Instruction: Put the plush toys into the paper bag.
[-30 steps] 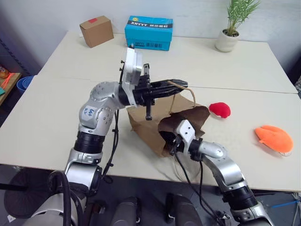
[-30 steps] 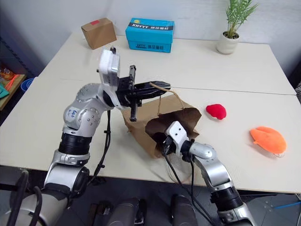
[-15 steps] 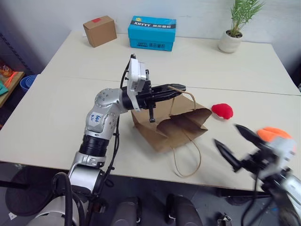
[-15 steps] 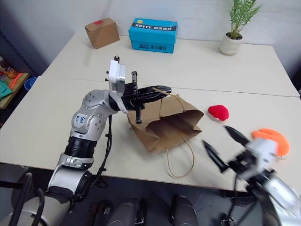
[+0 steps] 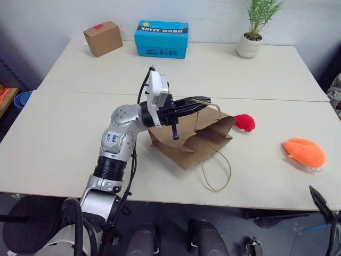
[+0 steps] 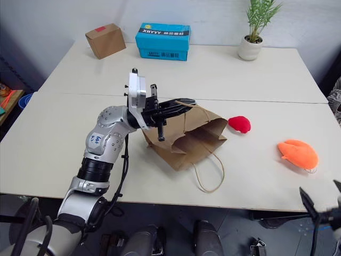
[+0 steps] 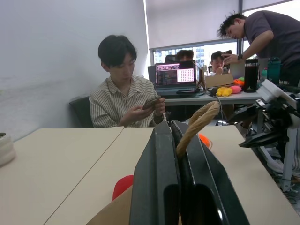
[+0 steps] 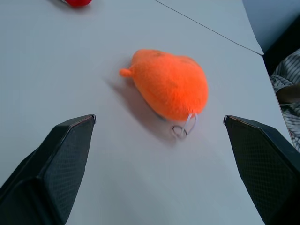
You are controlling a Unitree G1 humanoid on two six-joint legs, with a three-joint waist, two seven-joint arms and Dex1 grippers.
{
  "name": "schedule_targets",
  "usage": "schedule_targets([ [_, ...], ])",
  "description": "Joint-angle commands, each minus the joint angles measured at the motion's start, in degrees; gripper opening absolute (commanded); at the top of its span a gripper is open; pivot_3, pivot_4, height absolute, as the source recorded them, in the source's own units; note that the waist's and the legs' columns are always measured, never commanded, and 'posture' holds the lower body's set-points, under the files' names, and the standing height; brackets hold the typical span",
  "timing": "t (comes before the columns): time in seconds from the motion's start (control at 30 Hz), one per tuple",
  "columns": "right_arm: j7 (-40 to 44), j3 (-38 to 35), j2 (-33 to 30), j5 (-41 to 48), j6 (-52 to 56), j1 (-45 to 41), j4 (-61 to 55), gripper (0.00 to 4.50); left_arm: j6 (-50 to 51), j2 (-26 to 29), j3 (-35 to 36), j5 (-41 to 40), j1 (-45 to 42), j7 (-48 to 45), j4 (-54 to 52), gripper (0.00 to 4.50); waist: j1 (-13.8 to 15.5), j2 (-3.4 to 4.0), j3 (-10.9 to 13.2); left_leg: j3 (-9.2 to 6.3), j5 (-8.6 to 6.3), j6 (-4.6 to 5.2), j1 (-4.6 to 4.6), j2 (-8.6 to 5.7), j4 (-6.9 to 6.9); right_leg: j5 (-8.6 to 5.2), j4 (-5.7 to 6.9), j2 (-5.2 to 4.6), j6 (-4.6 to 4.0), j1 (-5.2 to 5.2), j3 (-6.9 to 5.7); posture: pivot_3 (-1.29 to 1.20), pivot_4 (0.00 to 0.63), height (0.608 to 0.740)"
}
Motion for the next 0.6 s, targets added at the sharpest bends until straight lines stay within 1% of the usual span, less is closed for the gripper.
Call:
schedule_targets([
  [0.03, 3.5, 4.8, -9.4, -1.5, 7.0, -8.7, 9.7, 4.48, 0.1, -0.2, -0.7, 0.3, 0.1, 0.8, -3.3, 0.0, 0.0, 0.02, 0.0, 0.07, 0.04, 0.08, -0.02, -0.04, 0.02, 0.02, 0.02, -0.01, 0.0, -0.02, 0.02, 0.0, 0.15, 0.74],
  [0.07, 3.8, 6.9, -11.3, -2.9, 7.1, -11.7, 13.0, 4.31, 0.3, -0.1, -0.8, 0.3, 0.2, 0.9, -3.6, 0.0, 0.1, 0.02, 0.0, 0.06, 0.06, 0.1, 0.0, -0.04, 0.04, 0.02, 0.04, -0.01, 0.0, -0.02, 0.02, 0.0, 0.15, 0.74],
  [0.13, 5.6, 11.3, -14.7, -4.0, 10.7, -17.3, 19.0, 3.87, 0.6, 0.2, -0.8, 0.3, 0.4, 1.2, -4.1, 0.0, 0.8, 0.03, 0.0, 0.0, 0.12, 0.01, -0.05, 0.01, 0.02, 0.0, 0.02, 0.02, -0.04, -0.04, -0.05, 0.0, 0.15, 0.74],
  [0.2, 7.5, 15.3, -17.3, -5.0, 14.4, -22.5, 24.2, 3.18, 1.0, 0.6, -0.8, 0.1, 0.5, 1.3, -4.5, 0.0, 1.3, 0.02, 0.0, 0.0, 0.16, -0.01, -0.09, 0.01, 0.01, -0.01, 0.04, 0.07, -0.05, -0.05, -0.15, 0.0, 0.15, 0.74],
  [0.27, 8.6, 18.4, -19.1, -7.2, 13.1, -26.6, 28.0, 2.45, 1.3, 1.0, -0.7, 0.0, 0.5, 1.3, -4.6, 0.0, 1.4, 0.02, 0.0, 0.0, 0.2, 0.06, -0.15, -0.05, 0.04, -0.01, 0.14, 0.07, -0.05, -0.04, -0.27, 0.0, 0.15, 0.74],
  [0.37, 10.7, 19.9, -20.7, -7.0, 14.5, -30.6, 29.4, 1.44, 1.2, 1.7, -0.5, -0.1, 0.3, 0.9, -4.2, 0.0, 1.3, -0.02, 0.0, 0.0, 0.16, 0.16, -0.16, -0.08, 0.24, 0.07, 0.09, 0.06, 0.1, 0.09, -0.43, 0.0, 0.15, 0.74],
  [0.43, 13.3, 19.5, -21.8, -5.9, 15.1, -30.7, 27.8, 0.8, 1.1, 1.9, -0.4, -0.1, 0.1, 0.7, -3.7, 0.0, 1.3, -0.01, 0.0, 0.0, 0.09, 0.25, -0.21, -0.08, 0.47, 0.09, -0.03, 0.02, 0.13, 0.11, -0.45, 0.0, 0.15, 0.74],
  [0.5, 19.4, 17.2, -22.0, -1.2, 15.1, -29.0, 21.4, 0.3, 0.8, 1.8, -0.3, -0.2, -0.3, 0.4, -3.2, 0.0, 1.3, -0.01, 0.0, 0.0, 0.04, 0.22, -0.22, -0.06, 0.57, 0.09, -0.02, 0.0, 0.13, 0.11, -0.42, 0.0, 0.15, 0.74],
  [0.53, 22.2, 15.8, -21.6, 1.8, 15.5, -28.0, 17.4, 0.15, 0.8, 1.8, -0.2, -0.4, -0.5, 0.3, -3.0, 0.0, 1.3, 0.0, 0.0, -0.01, 0.03, 0.2, -0.22, -0.06, 0.57, 0.09, -0.01, 0.0, 0.13, 0.1, -0.42, 0.0, 0.15, 0.74],
  [0.6, 26.8, 12.7, -20.1, 11.1, 20.5, -25.2, 6.4, 0.12, 1.3, 1.4, 0.2, -1.2, -1.0, 0.3, -2.7, 0.0, 1.3, 0.01, 0.0, -0.02, -0.01, 0.13, -0.23, 0.0, 0.58, 0.09, -0.01, 0.01, 0.13, 0.09, -0.42, 0.0, 0.15, 0.74],
])
